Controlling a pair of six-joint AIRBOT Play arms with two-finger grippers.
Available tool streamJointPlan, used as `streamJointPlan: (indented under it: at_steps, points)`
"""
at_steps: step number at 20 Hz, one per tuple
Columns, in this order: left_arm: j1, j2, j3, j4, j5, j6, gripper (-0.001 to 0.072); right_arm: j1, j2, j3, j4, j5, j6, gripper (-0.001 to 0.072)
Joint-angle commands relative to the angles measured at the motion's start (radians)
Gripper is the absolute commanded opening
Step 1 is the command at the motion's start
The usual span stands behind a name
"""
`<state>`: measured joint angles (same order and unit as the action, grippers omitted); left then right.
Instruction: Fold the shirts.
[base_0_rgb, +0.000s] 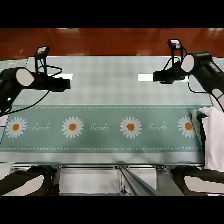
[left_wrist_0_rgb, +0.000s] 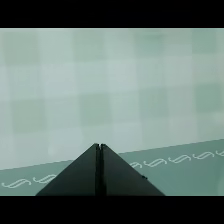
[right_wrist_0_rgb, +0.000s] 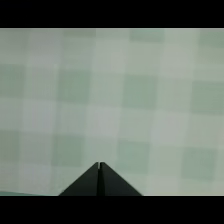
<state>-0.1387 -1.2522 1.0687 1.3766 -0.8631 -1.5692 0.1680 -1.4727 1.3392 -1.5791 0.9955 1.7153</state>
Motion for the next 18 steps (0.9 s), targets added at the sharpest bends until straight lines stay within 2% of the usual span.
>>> streamJointPlan:
  at_steps: [1, 18]
  points:
    - [-0.005, -0.113, 0.072, 0.041, -0.071, -0.09, 0.0024, -0.005, -0.082, 0.048, -0.002, 0.073, 0.016, 0.0029]
    - [-0.005, -0.134, 0.069, 0.034, -0.088, -0.094, 0.0025, -0.004, -0.082, 0.048, -0.002, 0.078, 0.016, 0.0029]
